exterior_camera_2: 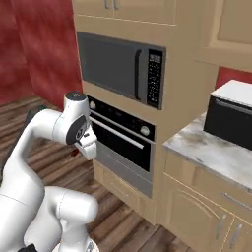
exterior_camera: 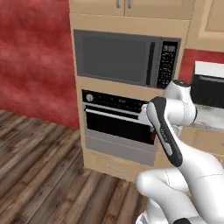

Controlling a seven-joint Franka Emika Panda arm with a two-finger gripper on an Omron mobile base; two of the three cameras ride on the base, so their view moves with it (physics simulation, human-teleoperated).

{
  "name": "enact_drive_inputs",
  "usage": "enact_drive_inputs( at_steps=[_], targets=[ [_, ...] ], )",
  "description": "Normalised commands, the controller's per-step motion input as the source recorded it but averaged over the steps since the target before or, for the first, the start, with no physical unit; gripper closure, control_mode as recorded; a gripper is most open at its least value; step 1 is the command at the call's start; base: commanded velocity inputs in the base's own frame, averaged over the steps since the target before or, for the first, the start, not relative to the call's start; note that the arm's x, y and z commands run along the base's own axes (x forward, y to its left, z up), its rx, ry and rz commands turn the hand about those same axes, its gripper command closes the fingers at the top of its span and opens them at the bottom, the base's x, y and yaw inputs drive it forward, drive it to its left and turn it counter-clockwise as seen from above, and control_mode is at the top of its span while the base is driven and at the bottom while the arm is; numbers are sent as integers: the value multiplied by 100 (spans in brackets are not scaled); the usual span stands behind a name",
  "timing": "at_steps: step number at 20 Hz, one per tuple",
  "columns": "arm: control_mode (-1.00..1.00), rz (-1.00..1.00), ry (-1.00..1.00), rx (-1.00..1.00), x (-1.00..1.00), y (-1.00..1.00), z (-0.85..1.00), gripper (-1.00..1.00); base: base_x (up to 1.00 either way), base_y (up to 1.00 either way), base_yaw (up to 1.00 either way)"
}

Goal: Take the chicken drumsticks from the pan and place one on each plate on the dining counter.

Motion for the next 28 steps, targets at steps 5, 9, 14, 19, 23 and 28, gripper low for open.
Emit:
enact_drive_inputs(
  at_steps=[5,9,14,19,23,28],
  targets=[
    [100,0,0,0,0,0,0,100,-8,77,74],
    [100,0,0,0,0,0,0,100,-2,76,74],
    [100,0,0,0,0,0,0,100,4,72,70],
    [100,0,0,0,0,0,0,100,69,42,47],
    [100,0,0,0,0,0,0,100,100,3,26],
    [100,0,0,0,0,0,0,100,100,0,23]
  ],
)
